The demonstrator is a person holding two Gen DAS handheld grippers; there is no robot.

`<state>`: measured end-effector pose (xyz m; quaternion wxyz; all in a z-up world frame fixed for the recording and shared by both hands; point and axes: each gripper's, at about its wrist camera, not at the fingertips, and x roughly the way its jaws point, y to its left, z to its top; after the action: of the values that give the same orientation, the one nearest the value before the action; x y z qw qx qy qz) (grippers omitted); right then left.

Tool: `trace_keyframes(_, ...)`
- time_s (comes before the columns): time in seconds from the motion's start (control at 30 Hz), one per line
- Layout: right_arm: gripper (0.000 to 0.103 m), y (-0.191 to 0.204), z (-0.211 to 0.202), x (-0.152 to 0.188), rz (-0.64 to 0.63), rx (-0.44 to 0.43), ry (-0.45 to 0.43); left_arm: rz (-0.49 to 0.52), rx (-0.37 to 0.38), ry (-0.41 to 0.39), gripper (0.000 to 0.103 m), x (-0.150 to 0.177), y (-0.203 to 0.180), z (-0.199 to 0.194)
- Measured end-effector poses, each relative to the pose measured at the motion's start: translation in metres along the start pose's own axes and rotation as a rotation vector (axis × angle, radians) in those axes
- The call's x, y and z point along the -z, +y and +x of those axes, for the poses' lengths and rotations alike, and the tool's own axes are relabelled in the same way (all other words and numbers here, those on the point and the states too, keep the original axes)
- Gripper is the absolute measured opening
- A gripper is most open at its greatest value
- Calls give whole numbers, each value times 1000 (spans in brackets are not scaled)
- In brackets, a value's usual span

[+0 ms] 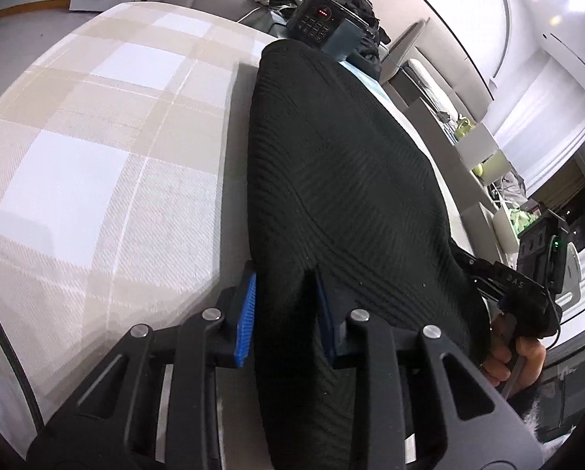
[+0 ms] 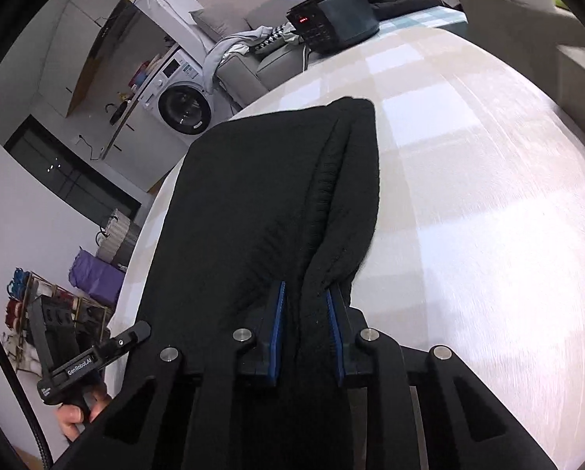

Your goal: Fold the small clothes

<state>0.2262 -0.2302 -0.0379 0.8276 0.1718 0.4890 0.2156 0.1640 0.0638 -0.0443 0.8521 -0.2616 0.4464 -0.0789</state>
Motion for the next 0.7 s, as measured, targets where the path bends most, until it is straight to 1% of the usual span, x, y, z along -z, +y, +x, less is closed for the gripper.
trace_keyframes(0.07, 20, -1, 1, -1, 3, -8, 0, 24, -28, -1, 24, -2, -3, 0)
trace_keyframes(0.17, 20, -5, -1, 2, 16, -21, -6, 51, -56, -7, 24, 2, -8, 0)
trace_keyframes(0.27, 20, -3, -3, 2, 29, -22, -5, 67, -77, -7, 24, -2, -12, 2)
trace_keyframes(0.43, 20, 9, 1, -1, 5, -4, -4, 71, -83, -10, 24, -6, -12, 3)
trace_keyframes(0.57, 20, 8, 7, -8, 12, -5, -6, 83, -105, -16, 24, -12, -16, 8)
trace_keyframes(0.7, 20, 9, 8, -7, 2, 11, -8, 88, -126, -17, 24, -14, -17, 8)
